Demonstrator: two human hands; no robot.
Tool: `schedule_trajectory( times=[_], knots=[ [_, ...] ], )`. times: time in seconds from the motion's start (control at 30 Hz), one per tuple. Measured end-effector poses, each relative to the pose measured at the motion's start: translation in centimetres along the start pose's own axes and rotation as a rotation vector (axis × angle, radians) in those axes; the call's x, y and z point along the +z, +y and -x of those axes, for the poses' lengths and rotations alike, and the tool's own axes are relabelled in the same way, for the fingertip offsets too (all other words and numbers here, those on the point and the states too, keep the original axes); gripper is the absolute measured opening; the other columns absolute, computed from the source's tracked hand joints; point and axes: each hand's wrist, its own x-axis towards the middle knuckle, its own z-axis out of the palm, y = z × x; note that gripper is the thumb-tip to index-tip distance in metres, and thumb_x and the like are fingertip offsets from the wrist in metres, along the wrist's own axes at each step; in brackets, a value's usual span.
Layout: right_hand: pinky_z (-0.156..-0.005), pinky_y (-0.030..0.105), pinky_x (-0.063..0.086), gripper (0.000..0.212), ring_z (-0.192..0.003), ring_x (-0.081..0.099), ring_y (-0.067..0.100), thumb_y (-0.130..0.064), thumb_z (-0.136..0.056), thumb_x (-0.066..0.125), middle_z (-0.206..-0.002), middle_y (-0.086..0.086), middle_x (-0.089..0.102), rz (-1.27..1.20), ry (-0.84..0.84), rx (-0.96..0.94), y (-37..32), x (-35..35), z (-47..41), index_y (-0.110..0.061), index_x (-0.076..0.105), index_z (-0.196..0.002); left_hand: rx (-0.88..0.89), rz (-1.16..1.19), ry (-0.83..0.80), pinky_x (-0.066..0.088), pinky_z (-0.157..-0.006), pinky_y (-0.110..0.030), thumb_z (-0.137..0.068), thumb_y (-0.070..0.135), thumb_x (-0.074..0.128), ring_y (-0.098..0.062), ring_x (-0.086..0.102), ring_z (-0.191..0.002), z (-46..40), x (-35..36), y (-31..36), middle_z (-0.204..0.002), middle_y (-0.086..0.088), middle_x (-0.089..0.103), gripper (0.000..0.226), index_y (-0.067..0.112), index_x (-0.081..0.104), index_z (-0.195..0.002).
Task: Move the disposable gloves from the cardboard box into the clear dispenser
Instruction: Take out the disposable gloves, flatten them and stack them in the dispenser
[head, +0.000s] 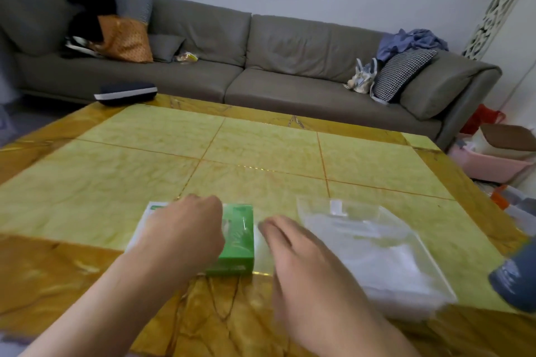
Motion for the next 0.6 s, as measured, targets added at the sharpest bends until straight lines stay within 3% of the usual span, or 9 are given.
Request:
schedule_trajectory(
  times=[0.1,0.17,0.23,0.33,0.4,0.5,0.53,0.6],
  knots=[
    [-0.120,0.033,0.034,0.080,-0.149,0.027,0.018,-0.009,-0.091,0.055,-0.159,-0.007,0.024,0.027,-0.075,-0.085,-1.4,3.7,-1.6,-0.021,0.023,-0.162,0.074,-0.063,-0.134,0.049,-0.072,-0.031,-0.104,0.022,0.039,-0.021,0.064,-0.091,-0.8,2.4,-2.3,-0.088,0.001,0.058,0.018,0.024,0.055,-0.098],
    [-0.115,0.029,0.041,0.074,-0.148,0.037,0.019,-0.020,-0.084,0.058,-0.155,-0.003,0.039,0.059,-0.079,-0.099,-1.8,5.9,-2.2,-0.018,0.040,-0.156,0.135,-0.087,-0.219,0.052,-0.083,-0.035,-0.102,0.020,0.039,-0.024,0.065,-0.102,-1.3,3.5,-2.8,-0.102,-0.002,0.066,0.025,0.025,0.062,-0.111],
    [-0.099,0.024,0.054,0.077,-0.134,0.059,0.017,-0.037,-0.064,0.069,-0.138,-0.002,0.062,0.108,-0.091,-0.115,-1.9,6.9,-2.8,-0.017,0.064,-0.138,0.105,-0.002,-0.201,0.053,-0.084,-0.036,-0.104,0.025,0.040,-0.027,0.065,-0.099,-1.8,4.2,-3.0,-0.098,-0.003,0.066,0.026,0.018,0.064,-0.104],
    [-0.097,0.024,0.054,0.086,-0.124,0.066,0.018,-0.039,-0.046,0.076,-0.127,-0.001,0.069,0.201,-0.042,-0.108,-1.7,7.8,-2.9,-0.015,0.071,-0.128,0.053,0.092,-0.129,0.051,-0.077,-0.032,-0.105,0.033,0.040,-0.025,0.054,-0.082,-2.3,4.2,-3.1,-0.075,0.004,0.049,0.025,0.020,0.059,-0.093],
    [-0.108,0.029,0.048,0.087,-0.133,0.061,0.022,-0.031,-0.052,0.079,-0.138,0.003,0.064,0.212,-0.065,-0.085,-2.1,7.2,-2.9,-0.011,0.065,-0.136,0.039,0.181,-0.069,0.051,-0.067,-0.034,-0.101,0.027,0.045,-0.022,0.049,-0.071,-2.4,3.6,-3.5,-0.071,0.002,0.048,0.026,0.023,0.061,-0.082],
    [-0.128,0.032,0.012,0.087,-0.159,0.013,0.022,-0.013,-0.085,0.066,-0.168,0.003,0.019,0.145,-0.124,-0.123,-2.5,6.2,-3.2,-0.009,0.024,-0.161,0.016,0.373,0.097,0.055,-0.057,-0.034,-0.090,0.020,0.055,-0.017,0.055,-0.059,-2.1,2.2,-4.6,-0.073,0.004,0.065,0.025,0.019,0.062,-0.066],
    [-0.129,0.031,0.008,0.086,-0.160,0.005,0.020,-0.011,-0.089,0.062,-0.169,0.001,0.012,0.102,-0.132,-0.134,-2.4,6.3,-3.1,-0.010,0.018,-0.162,0.019,0.399,0.131,0.058,-0.059,-0.029,-0.090,0.021,0.060,-0.012,0.063,-0.065,-1.8,1.7,-4.7,-0.081,0.007,0.070,0.021,0.021,0.071,-0.072],
    [-0.128,0.035,0.020,0.086,-0.158,0.018,0.021,-0.014,-0.084,0.069,-0.167,0.000,0.021,0.130,-0.079,-0.131,-1.9,6.6,-3.0,-0.012,0.027,-0.160,0.032,0.446,0.220,0.050,-0.062,-0.015,-0.090,0.026,0.070,-0.001,0.065,-0.080,-1.5,0.9,-4.8,-0.092,0.013,0.072,0.010,0.026,0.079,-0.084]
  ],
)
